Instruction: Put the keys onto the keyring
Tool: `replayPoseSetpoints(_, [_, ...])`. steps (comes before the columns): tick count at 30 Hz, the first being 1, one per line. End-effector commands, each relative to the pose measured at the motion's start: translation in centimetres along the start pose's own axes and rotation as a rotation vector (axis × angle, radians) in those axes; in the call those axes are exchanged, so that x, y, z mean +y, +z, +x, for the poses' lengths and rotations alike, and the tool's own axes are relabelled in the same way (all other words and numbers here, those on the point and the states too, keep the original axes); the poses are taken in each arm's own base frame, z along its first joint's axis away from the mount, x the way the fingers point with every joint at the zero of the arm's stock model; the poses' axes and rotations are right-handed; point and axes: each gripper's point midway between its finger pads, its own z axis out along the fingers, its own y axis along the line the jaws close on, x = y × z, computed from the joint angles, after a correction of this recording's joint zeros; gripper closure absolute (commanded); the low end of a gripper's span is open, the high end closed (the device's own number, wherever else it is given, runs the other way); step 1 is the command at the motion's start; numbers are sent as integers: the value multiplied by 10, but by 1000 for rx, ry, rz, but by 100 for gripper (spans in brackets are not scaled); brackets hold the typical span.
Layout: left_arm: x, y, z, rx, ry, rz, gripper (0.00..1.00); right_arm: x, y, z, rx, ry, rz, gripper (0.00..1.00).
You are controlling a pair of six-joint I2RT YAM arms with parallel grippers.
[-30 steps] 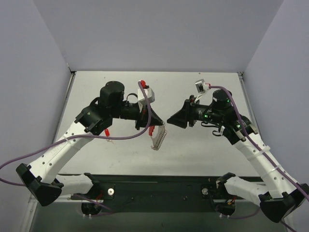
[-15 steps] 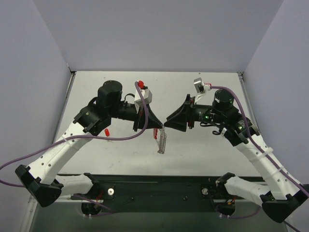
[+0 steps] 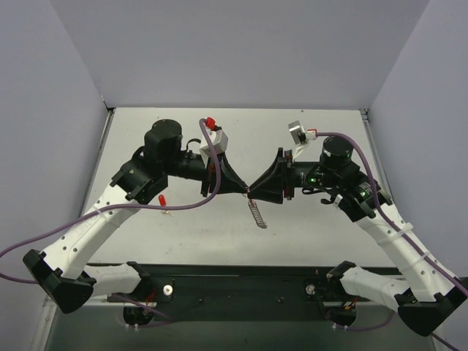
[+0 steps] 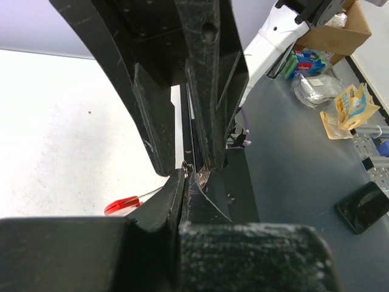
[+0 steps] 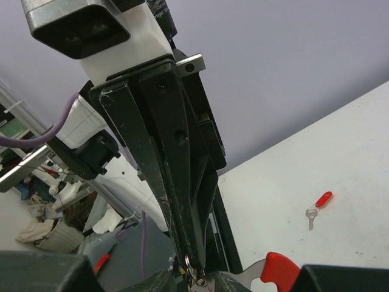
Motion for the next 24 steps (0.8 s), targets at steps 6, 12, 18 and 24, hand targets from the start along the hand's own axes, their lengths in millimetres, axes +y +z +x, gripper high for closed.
replayPoseSetpoints(6, [-12,-5,-18,-39,61,42,100,29,0,-27,-61,-79,-111,76])
replayPoseSetpoints(12, [-10,-6,-12,-5,45,35,100,35,0,-34,-93,-75,-139,78])
replayPoseSetpoints(18, [-9,-6,-13,-10,53,24,100,34,5,-29,-65,-49,-165,81])
replayPoseSetpoints(24, [-9,-11,-18,-31,82,-8,100,27,3,-23,-45,-55,-113,53])
